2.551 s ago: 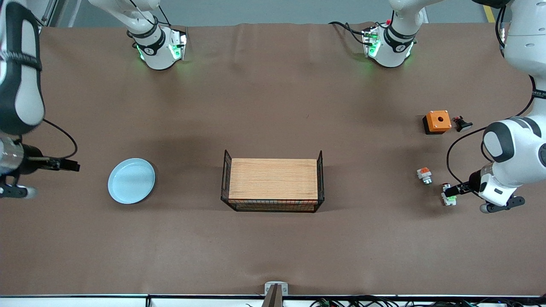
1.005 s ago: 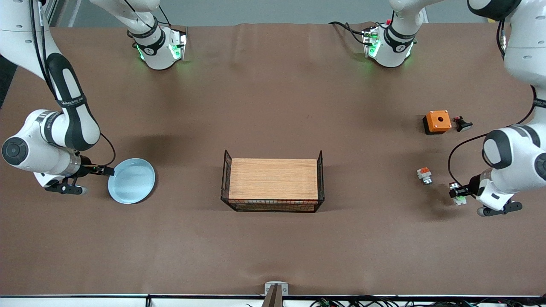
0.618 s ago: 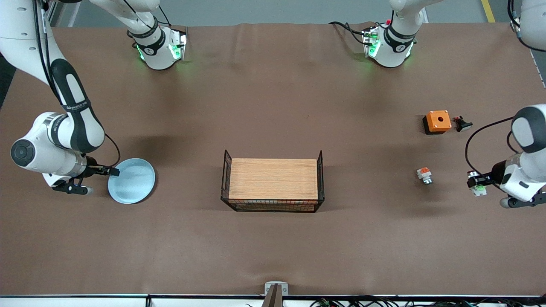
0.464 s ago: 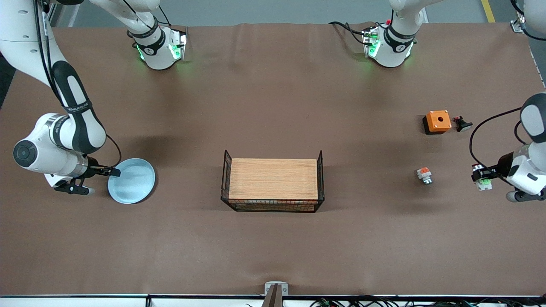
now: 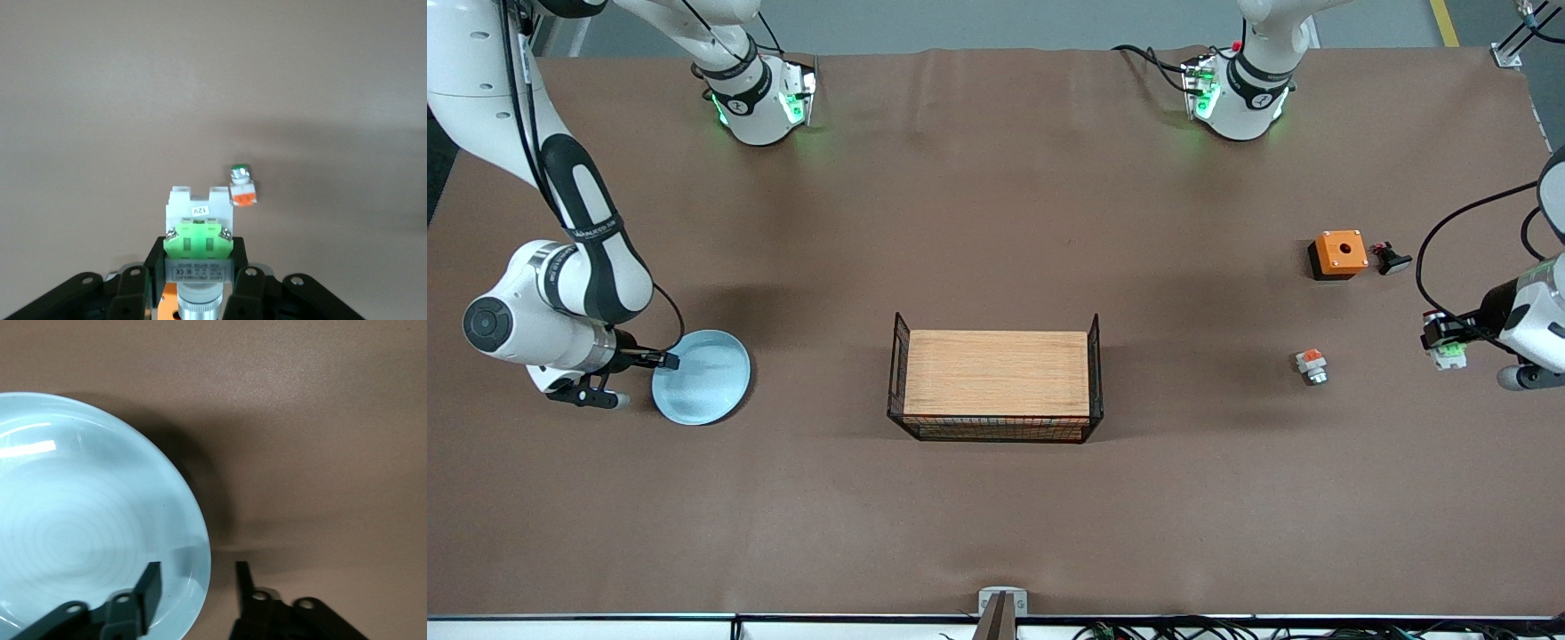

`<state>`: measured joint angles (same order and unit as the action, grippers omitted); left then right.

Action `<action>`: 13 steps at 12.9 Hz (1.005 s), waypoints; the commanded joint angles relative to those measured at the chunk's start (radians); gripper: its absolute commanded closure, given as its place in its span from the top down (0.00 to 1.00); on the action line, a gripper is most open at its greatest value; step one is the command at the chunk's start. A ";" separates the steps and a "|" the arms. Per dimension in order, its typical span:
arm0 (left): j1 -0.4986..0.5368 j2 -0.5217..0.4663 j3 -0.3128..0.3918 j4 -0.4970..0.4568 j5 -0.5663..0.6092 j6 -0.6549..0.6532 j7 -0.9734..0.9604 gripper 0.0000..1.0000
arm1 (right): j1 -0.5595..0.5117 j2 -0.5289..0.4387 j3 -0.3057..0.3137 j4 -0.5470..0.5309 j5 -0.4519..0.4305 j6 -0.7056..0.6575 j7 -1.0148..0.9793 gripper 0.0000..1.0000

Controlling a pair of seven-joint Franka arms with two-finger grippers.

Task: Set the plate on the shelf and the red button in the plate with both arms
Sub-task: 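Lift the blue plate with the right gripper while the left gripper lifts the switch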

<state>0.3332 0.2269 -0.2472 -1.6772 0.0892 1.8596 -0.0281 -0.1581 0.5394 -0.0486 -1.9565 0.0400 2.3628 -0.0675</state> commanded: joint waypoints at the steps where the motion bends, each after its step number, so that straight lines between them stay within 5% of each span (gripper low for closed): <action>1: 0.001 -0.061 -0.009 -0.015 -0.043 -0.045 -0.006 0.00 | -0.017 0.010 0.010 0.016 0.026 0.001 -0.012 0.35; 5: 0.001 -0.086 -0.049 -0.001 -0.051 -0.060 -0.096 0.01 | -0.017 0.027 0.010 0.019 0.032 0.021 -0.023 0.29; 8: 0.001 -0.093 -0.081 0.036 -0.051 -0.095 -0.133 0.01 | -0.011 0.028 0.012 0.019 0.032 0.023 -0.029 0.03; 13: 0.000 -0.093 -0.150 0.071 -0.051 -0.143 -0.237 0.01 | -0.008 0.008 0.015 0.019 0.063 0.016 -0.029 0.00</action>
<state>0.3309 0.1433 -0.3678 -1.6152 0.0519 1.7404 -0.2222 -0.1600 0.5517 -0.0427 -1.9402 0.0704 2.3799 -0.0822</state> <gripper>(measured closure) 0.590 0.974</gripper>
